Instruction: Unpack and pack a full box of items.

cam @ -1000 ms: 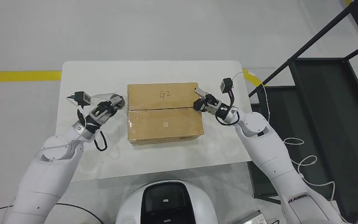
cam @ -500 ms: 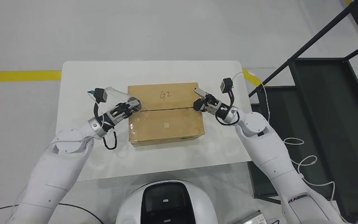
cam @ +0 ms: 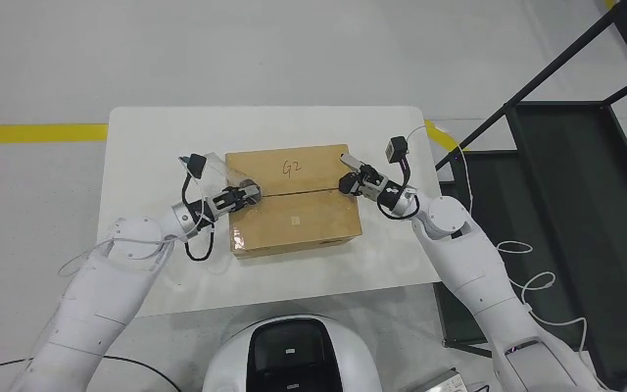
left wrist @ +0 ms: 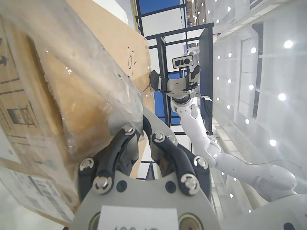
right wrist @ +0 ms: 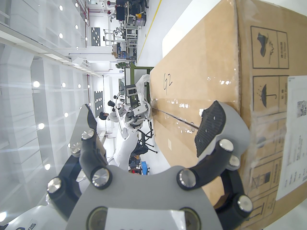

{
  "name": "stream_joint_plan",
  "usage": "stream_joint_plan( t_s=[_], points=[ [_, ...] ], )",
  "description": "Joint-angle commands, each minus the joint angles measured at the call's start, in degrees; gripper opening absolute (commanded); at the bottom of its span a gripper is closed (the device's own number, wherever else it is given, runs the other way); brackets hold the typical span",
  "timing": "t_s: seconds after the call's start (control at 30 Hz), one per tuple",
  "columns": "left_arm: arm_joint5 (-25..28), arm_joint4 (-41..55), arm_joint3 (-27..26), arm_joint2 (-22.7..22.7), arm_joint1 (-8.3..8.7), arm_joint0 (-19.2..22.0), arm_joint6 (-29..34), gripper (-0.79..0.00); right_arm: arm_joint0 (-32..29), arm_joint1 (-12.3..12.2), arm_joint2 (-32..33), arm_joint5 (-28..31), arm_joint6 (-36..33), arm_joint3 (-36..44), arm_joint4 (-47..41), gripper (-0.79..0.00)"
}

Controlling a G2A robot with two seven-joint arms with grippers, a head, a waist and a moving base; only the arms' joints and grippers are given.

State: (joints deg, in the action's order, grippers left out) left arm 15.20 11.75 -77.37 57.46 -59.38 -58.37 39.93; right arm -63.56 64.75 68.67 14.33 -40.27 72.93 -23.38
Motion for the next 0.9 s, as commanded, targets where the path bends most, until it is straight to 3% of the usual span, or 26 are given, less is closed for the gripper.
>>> stream_joint_plan(
  t_s=[0.0,0.03,0.07,0.87],
  points=[
    [-0.09,-1.88,-0.21,-0.36,-0.12,0.33,-0.27,-0.468,0.00,0.00,0.00,0.00,0.00,0.00,0.00,0.000],
    [-0.07,-2.64,-0.34,-0.48,-0.18,0.43,-0.41,-0.114,0.00,0.00,0.00,0.00,0.00,0.00,0.00,0.000],
    [-0.14,-3.18,-0.49,-0.55,-0.23,0.48,-0.52,0.000,0.00,0.00,0.00,0.00,0.00,0.00,0.00,0.000],
    [2.46,-4.53,-4.41,-3.30,-2.42,1.40,-2.04,0.000,-3.47,-0.55,4.88,-0.71,1.78,4.13,-1.04,0.000]
  ],
)
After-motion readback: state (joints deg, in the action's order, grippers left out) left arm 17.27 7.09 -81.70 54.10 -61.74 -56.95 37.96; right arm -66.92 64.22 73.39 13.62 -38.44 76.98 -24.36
